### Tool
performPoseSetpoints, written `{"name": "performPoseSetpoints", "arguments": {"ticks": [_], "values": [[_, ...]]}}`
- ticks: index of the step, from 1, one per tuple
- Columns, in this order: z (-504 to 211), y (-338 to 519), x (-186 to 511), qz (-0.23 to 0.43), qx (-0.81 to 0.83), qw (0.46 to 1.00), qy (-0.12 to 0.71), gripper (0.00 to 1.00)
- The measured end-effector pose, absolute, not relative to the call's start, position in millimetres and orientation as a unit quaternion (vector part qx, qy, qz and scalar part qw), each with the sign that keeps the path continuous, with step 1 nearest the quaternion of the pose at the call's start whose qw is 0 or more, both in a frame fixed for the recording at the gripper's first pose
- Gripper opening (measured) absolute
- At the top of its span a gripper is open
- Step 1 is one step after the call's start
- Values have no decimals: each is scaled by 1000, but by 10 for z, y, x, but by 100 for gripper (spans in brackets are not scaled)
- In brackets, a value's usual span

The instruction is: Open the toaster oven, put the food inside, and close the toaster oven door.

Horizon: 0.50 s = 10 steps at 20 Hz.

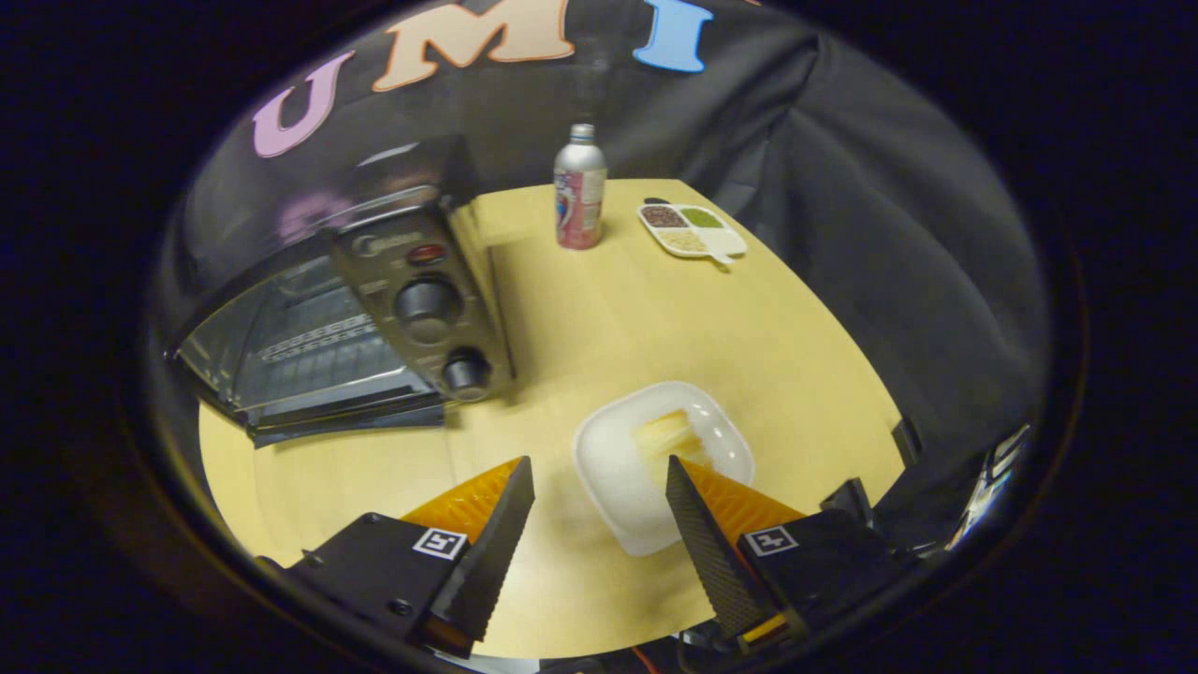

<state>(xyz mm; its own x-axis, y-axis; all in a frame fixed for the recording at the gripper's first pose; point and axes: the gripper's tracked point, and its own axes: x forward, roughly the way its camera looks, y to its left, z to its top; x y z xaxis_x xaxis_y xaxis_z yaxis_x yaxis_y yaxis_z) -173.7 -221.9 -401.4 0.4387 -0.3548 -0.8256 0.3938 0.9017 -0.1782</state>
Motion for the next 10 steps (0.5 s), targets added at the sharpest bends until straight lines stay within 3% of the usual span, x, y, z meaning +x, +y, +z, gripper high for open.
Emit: {"name": "performPoseSetpoints", "arguments": {"ticks": [10], "values": [[-4655,-2860,-1930,-214,-6,807,550,92]]}}
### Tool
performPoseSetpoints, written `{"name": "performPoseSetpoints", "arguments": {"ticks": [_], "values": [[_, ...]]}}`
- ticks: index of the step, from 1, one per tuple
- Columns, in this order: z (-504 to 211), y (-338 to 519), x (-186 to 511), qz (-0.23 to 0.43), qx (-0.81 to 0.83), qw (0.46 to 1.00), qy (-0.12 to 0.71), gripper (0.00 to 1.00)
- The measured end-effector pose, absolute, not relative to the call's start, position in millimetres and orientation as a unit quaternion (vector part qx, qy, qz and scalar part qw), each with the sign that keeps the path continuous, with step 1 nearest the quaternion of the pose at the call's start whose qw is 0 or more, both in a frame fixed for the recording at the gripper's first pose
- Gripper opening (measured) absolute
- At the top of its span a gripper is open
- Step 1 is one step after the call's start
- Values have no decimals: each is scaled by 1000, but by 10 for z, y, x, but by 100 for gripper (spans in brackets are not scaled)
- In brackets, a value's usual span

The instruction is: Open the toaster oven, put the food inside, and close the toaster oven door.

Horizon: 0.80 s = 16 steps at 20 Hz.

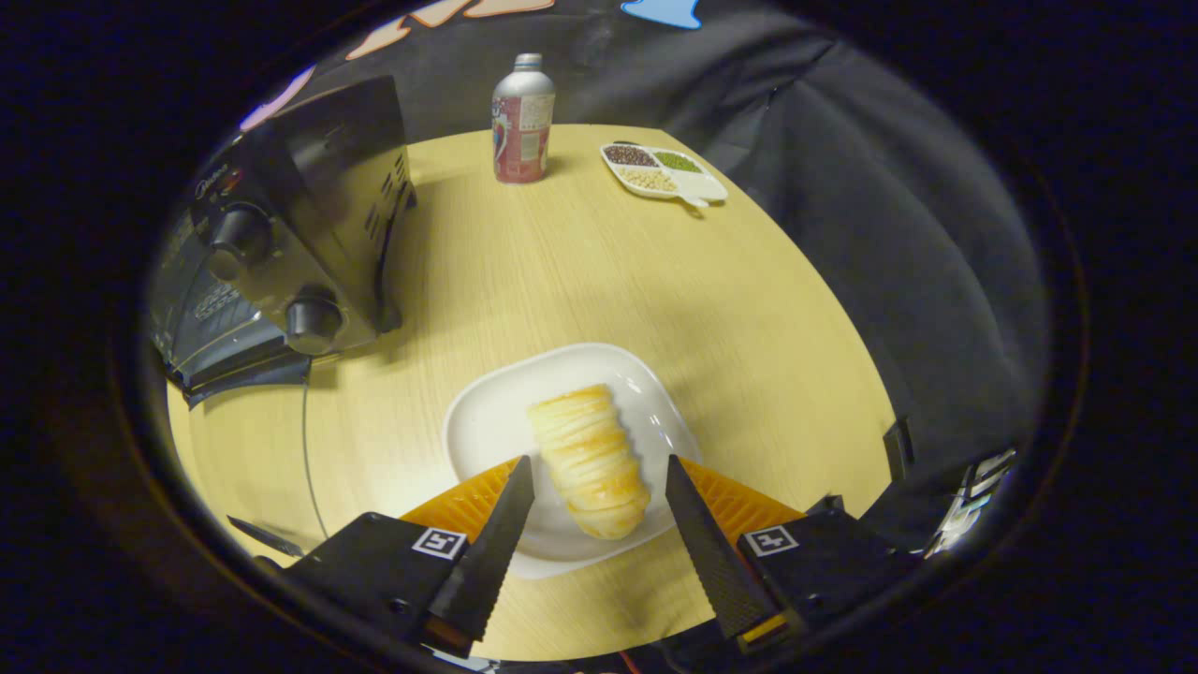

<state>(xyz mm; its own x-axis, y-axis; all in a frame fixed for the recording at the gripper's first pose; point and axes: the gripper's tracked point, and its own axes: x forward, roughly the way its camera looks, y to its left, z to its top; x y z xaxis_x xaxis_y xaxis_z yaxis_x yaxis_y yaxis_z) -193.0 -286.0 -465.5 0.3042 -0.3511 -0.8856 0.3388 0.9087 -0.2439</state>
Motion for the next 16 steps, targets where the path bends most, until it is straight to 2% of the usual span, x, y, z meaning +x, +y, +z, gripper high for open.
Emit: {"name": "performPoseSetpoints", "arguments": {"ticks": [2,8,13,14,16], "values": [[-4733,-2884,-1958,-201,-4,804,559,92],[-4813,-2803,-1824,-190,66,818,539,65],[-4823,-2825,-1812,-225,91,818,522,42],[-4809,-2774,-1792,-222,102,821,516,31],[-4655,-2688,-1735,-232,119,835,485,30]]}}
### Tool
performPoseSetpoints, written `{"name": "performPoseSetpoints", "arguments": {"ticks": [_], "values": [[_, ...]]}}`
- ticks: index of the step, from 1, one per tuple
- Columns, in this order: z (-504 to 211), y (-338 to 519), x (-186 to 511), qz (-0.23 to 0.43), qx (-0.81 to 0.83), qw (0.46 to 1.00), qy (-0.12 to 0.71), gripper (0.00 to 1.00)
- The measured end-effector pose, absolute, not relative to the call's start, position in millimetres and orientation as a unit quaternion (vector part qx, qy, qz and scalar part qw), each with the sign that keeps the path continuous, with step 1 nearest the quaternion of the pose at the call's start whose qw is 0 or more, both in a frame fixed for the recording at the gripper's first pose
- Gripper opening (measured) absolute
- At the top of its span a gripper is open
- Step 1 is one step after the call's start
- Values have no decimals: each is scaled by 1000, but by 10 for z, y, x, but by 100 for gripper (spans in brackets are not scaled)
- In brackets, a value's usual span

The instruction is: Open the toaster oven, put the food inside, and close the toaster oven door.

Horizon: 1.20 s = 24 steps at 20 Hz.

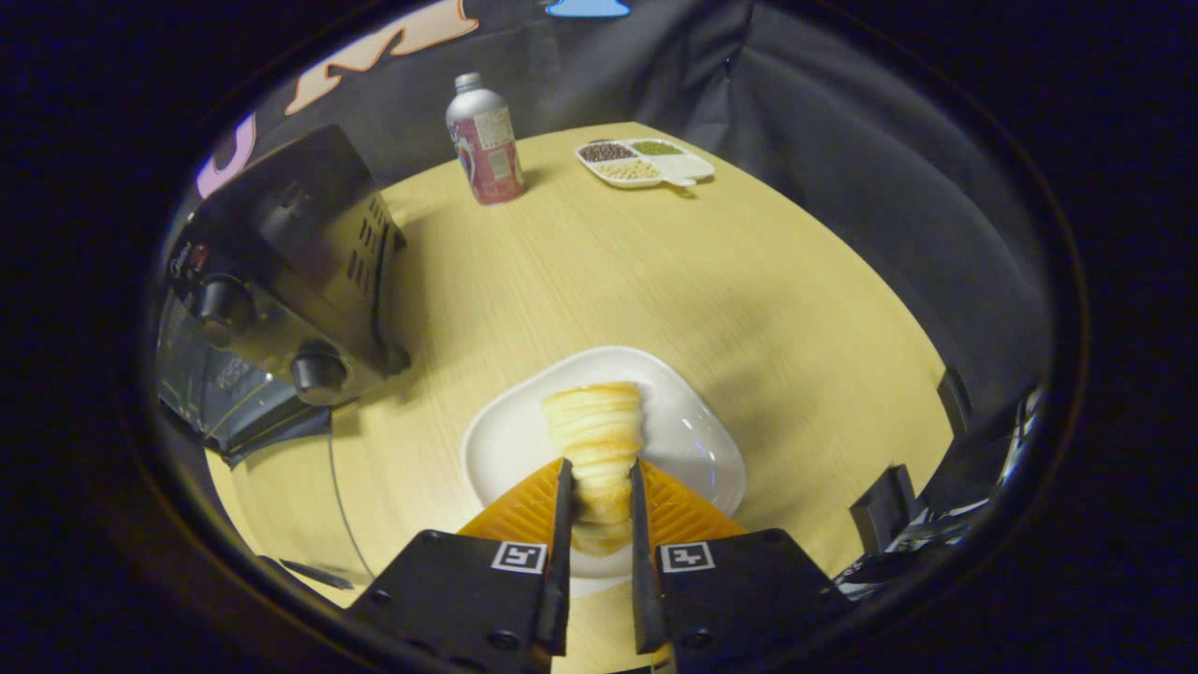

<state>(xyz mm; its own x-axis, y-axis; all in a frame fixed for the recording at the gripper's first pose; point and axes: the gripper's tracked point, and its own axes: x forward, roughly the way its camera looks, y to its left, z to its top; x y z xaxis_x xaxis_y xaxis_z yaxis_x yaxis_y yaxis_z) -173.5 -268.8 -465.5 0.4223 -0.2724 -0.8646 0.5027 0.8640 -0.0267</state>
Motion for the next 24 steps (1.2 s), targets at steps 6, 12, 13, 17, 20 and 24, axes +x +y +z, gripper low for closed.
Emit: {"name": "performPoseSetpoints", "arguments": {"ticks": [6,12,13,17,20,24], "values": [[-4335,-2094,-1689,-266,243,839,408,30],[-4217,-1207,-1717,-238,311,831,395,30],[-4205,-1054,-1715,-230,317,830,397,30],[-4144,-476,-1613,-201,354,824,393,30],[-4083,-128,-1447,-185,385,820,381,30],[-3998,201,-1151,-174,426,816,351,30]]}}
